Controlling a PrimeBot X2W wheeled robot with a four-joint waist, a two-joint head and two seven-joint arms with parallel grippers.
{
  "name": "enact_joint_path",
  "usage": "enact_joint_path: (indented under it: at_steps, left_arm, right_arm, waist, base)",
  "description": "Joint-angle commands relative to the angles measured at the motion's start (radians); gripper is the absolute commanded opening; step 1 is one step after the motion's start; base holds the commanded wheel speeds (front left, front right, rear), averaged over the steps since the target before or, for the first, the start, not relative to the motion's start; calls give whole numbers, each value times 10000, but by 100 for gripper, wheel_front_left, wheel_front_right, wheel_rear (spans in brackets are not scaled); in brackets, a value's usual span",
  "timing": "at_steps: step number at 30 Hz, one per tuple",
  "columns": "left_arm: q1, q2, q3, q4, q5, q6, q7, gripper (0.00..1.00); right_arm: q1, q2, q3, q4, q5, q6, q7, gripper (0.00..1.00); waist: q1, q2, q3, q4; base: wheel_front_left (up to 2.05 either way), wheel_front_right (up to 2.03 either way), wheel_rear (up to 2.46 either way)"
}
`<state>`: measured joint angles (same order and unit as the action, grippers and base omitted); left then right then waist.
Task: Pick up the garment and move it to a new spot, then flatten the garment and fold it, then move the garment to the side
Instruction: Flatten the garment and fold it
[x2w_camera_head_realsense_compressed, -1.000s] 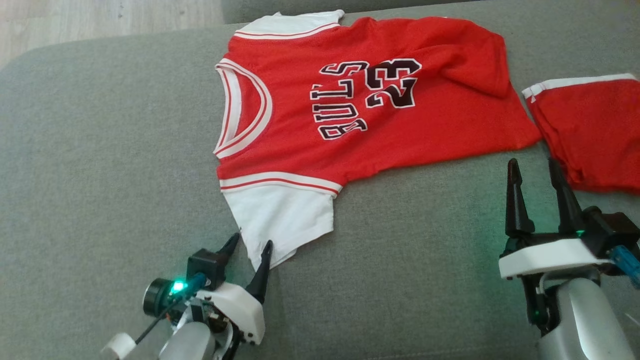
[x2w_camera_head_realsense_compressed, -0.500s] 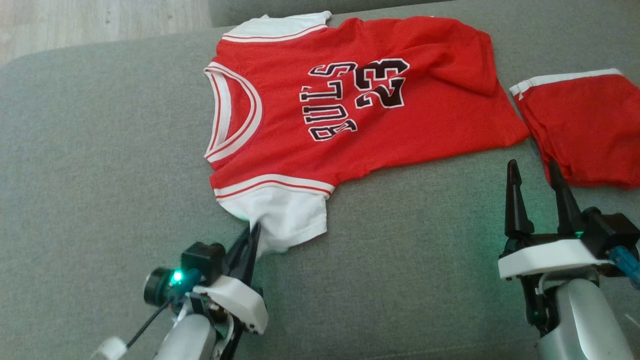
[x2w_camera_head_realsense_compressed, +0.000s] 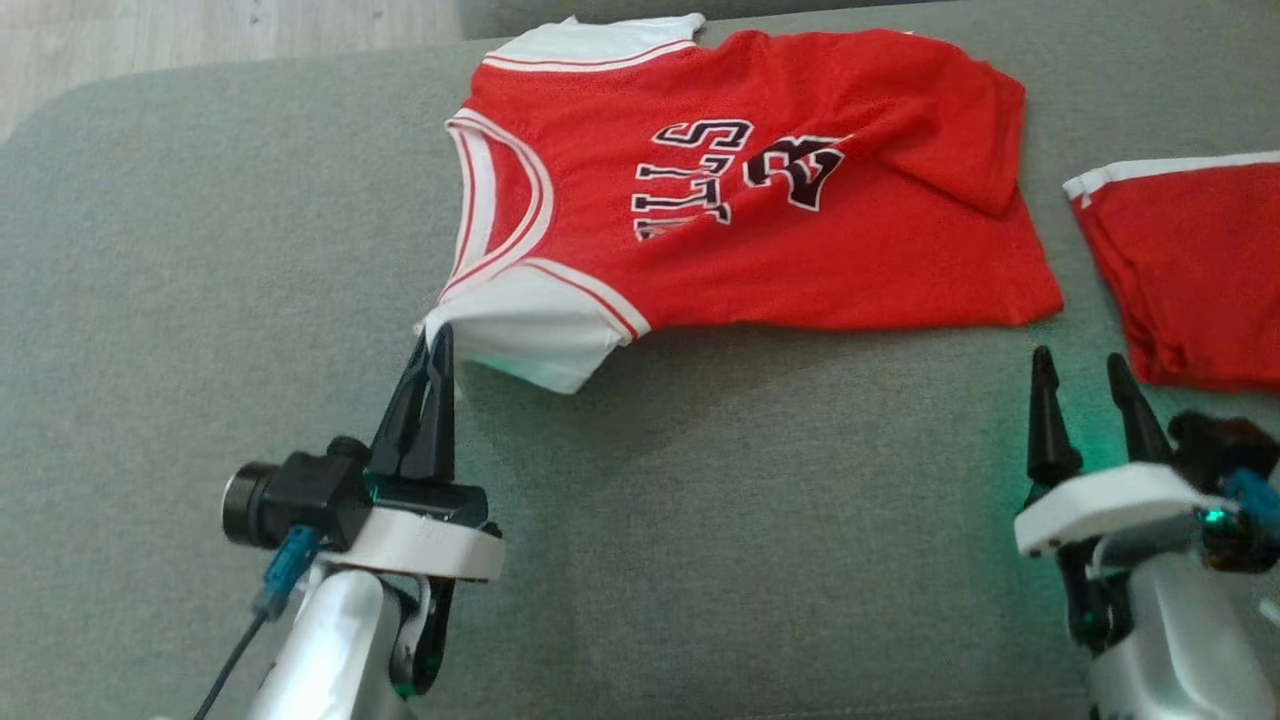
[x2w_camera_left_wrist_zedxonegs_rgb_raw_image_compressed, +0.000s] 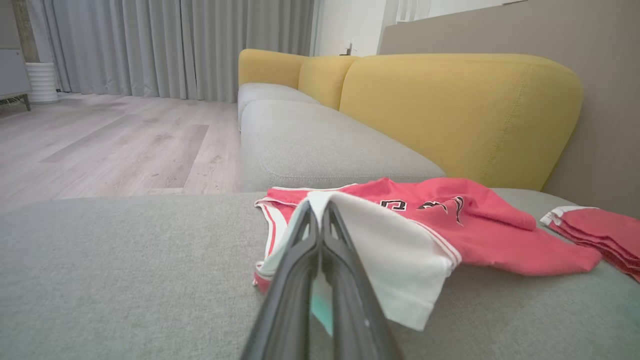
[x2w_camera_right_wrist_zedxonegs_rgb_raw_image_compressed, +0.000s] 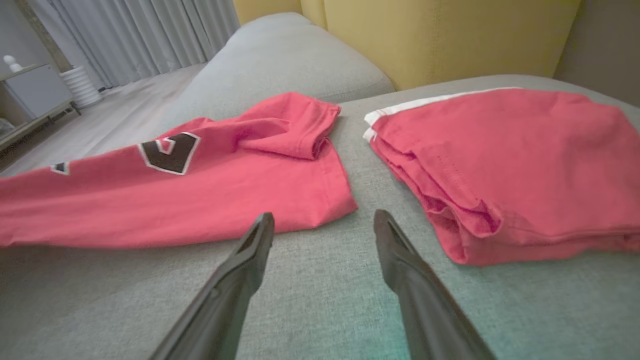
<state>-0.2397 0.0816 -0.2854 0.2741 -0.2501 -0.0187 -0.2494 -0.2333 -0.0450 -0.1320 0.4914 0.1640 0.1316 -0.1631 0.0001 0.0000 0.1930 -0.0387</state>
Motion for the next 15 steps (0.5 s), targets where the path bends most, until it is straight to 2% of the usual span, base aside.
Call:
enact_joint_path:
  at_steps: [1,5,8,15]
  left_arm:
    - [-315,24,433,-437,88,-6,-118,0]
    - [-246,-49,454,-541,184,-127,-121,0]
    - [-264,-122,363,-521,281,-266,-122,0]
    - [-322,-204,328,-543,353,-370,-123,0]
  right_arm:
    - [-586,-53,100,-74,25,-9,101,100]
    - [-1386,-53,-286,925,-182,-9,417,100]
    - [-2181,-53,-1004,1987,-1151,-9,718,100]
    - [-2986,-53,-1719,3334,-2142,-9,878,100]
  waist:
    - [-1,0,72,98]
    - [-1,0,209,260]
    - [-1,0,319,435]
    - [-1,0,449,598]
  base:
    - [0,0,0]
    - [0,0,0]
    - [0,0,0]
    - [0,0,0]
